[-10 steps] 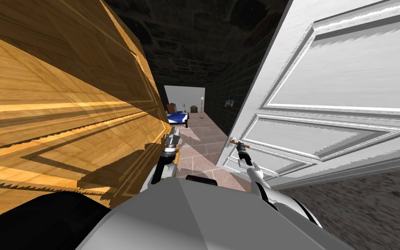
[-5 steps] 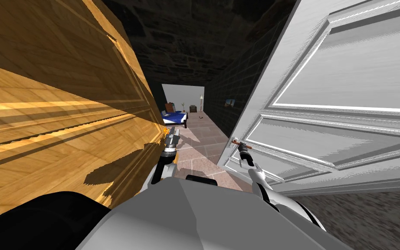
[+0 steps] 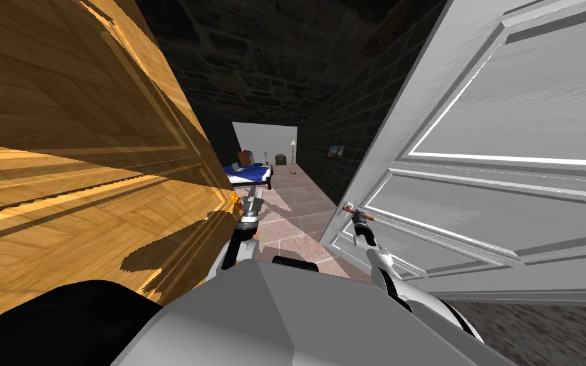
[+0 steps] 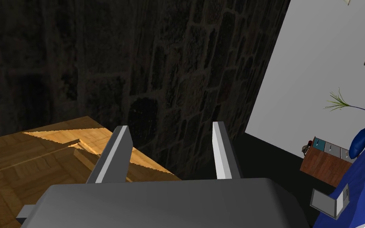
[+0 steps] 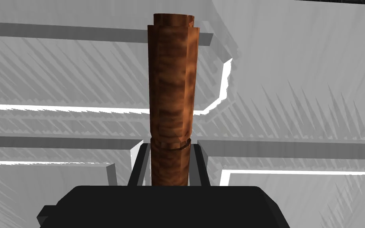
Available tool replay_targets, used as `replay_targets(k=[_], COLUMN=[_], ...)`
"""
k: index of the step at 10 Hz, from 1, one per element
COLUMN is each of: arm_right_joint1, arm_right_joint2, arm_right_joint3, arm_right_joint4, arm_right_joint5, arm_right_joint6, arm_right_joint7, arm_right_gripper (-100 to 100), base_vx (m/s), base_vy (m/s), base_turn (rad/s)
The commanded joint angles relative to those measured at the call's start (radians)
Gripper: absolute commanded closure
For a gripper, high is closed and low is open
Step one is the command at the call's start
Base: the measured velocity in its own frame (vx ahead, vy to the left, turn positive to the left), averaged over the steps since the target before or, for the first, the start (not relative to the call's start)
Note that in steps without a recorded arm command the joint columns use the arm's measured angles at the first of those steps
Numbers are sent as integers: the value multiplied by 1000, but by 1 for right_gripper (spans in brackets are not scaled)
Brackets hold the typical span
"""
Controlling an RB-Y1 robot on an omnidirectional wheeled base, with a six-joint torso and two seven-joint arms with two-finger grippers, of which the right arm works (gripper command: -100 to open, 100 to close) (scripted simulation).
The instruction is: Push the door open
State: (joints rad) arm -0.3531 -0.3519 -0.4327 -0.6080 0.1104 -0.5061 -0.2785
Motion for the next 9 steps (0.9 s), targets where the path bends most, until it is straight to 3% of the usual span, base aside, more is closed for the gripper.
replay_targets(k=[1,8,9], arm_right_joint1=[4,19,24], arm_right_joint2=[-14,-32,-39], arm_right_joint3=[-22,-82,-103], arm_right_joint4=[-1,7,10], arm_right_joint5=[-7,-28,-35], arm_right_joint6=[6,6,7], arm_right_joint7=[7,32,40], arm_right_gripper=[100,100,100], base_vx=[186,176,176], base_vy=[47,33,32], base_turn=[-56,-61,-55])
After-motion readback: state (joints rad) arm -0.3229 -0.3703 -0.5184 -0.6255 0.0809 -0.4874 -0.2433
